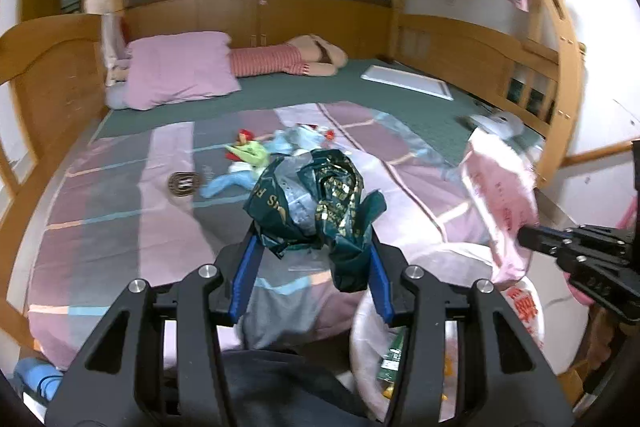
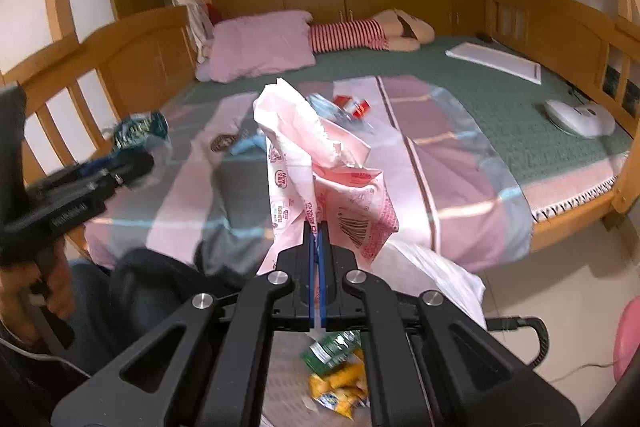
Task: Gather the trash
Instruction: 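Move both wrappers over the wastebasket and release them inside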
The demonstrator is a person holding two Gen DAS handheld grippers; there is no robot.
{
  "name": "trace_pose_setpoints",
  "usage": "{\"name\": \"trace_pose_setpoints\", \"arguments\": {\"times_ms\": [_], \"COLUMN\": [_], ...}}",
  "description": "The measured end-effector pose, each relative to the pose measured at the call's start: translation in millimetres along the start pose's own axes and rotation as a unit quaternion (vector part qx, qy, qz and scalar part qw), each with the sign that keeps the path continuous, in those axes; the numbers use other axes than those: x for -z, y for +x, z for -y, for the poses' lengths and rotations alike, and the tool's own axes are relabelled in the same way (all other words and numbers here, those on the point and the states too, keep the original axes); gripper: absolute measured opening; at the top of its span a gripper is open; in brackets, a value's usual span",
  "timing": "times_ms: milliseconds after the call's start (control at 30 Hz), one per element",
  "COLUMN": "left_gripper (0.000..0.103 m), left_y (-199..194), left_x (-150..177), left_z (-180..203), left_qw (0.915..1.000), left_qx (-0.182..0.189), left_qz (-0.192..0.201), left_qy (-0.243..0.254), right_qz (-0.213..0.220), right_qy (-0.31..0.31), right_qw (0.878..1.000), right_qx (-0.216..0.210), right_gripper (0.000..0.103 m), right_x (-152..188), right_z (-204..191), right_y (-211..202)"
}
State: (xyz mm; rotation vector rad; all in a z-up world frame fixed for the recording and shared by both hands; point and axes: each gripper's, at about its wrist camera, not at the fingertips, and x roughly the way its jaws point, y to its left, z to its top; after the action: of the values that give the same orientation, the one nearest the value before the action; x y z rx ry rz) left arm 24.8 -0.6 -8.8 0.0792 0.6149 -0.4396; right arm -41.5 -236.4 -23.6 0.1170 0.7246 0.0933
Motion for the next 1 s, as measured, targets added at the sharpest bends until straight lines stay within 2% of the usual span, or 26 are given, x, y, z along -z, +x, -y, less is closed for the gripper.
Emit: {"name": "trace_pose_setpoints", "arguments": {"times_ms": [200,333,400,467,500,600,667,733,767,900,1000], "left_gripper": [0.049,0.049,0.049,0.049,0.049,0.051,0.058,0.084,0.087,0.088,0.089], "left_y": [7.4,16.0,23.9,27.5,30.7,37.3,41.2,44.2,45.0,48.5,47.2], "left_x": [-0.1,3.3,6.5,10.1,12.3,16.3,18.8,21.9,23.4,25.8,23.6], "left_z": [15.7,27.7,35.9,40.5,44.0,49.6,51.2,52.5,53.9,57.2,47.6], "left_qw": [0.9982,0.9950,0.9921,0.9899,0.9883,0.9846,0.9790,0.9728,0.9710,0.9716,0.9747], "left_qx": [0.057,0.092,0.112,0.124,0.132,0.149,0.177,0.202,0.208,0.200,0.189], "left_qz": [-0.017,-0.037,-0.053,-0.065,-0.072,-0.086,-0.099,-0.111,-0.115,-0.123,-0.118], "left_qy": [0.003,0.008,0.015,0.022,0.026,0.032,0.025,0.020,0.019,0.026,0.013], "right_qz": [-0.038,-0.063,-0.063,-0.053,-0.044,-0.026,-0.014,-0.004,0.000,0.005,0.003], "right_qy": [0.013,0.043,0.058,0.067,0.071,0.061,0.057,0.058,0.060,0.066,0.066], "right_qw": [0.999,0.997,0.996,0.996,0.996,0.997,0.998,0.997,0.997,0.997,0.997], "right_qx": [0.024,0.008,0.008,0.014,0.018,0.029,0.039,0.044,0.046,0.044,0.040], "right_gripper": [0.003,0.003,0.015,0.045,0.048,0.048,0.048,0.048,0.048,0.048,0.048], "right_x": [22.7,35.4,39.5,40.3,39.6,35.7,34.2,32.2,31.3,28.8,28.2], "right_z": [24.2,37.7,42.4,46.6,47.7,46.1,47.7,50.0,51.6,54.0,53.5], "right_y": [0.6,4.6,5.0,2.6,0.0,-6.2,-11.0,-14.5,-16.0,-16.4,-13.9]}}
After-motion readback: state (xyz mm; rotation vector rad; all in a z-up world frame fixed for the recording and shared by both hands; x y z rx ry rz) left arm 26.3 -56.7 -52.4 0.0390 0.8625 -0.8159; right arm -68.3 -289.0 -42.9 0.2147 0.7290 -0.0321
